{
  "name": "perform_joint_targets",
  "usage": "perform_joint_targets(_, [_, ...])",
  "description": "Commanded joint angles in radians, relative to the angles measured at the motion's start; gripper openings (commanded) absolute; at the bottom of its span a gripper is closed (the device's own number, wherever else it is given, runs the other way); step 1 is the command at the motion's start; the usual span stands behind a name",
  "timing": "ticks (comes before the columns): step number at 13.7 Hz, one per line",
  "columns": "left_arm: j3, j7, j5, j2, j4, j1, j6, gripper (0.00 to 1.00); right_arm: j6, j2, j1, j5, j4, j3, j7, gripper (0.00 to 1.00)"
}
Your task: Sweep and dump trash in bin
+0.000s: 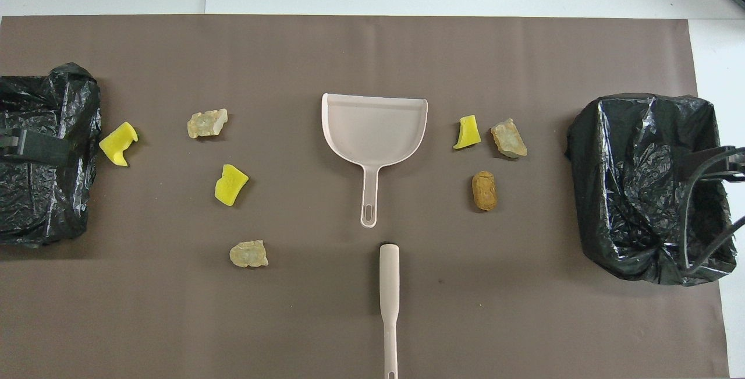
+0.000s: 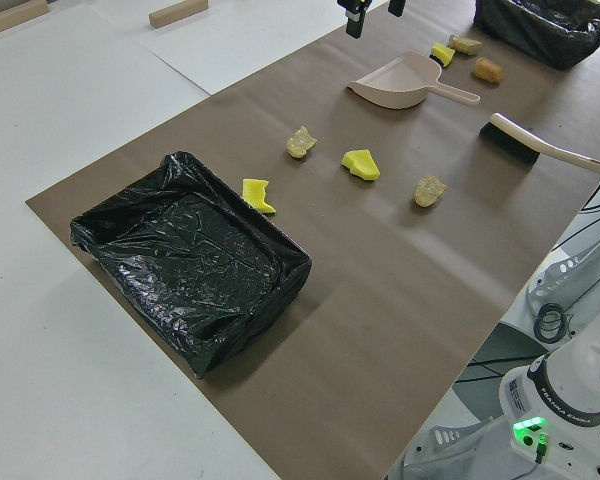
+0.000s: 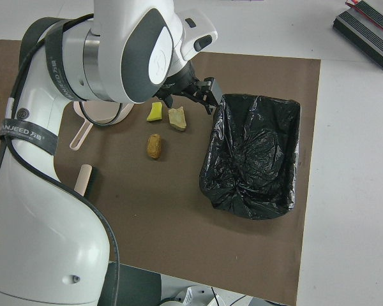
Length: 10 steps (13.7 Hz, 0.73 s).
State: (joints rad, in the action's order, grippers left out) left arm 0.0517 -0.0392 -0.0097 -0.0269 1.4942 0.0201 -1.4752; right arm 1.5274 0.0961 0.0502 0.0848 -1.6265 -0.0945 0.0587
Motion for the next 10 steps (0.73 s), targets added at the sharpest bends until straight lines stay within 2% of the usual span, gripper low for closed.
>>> perform_joint_targets(1, [-0.004, -0.011, 0.000, -0.031, 0.031, 0.006, 0.010, 1.00, 0.002, 0.011, -0.003, -0.013, -0.007, -0.001, -0.010, 1.00])
perform_joint_targets(10, [0.002, -0.001, 0.000, -0.030, 0.028, 0.008, 0.013, 1.00, 0.002, 0.011, -0.003, -0.013, -0.007, 0.001, -0.010, 1.00])
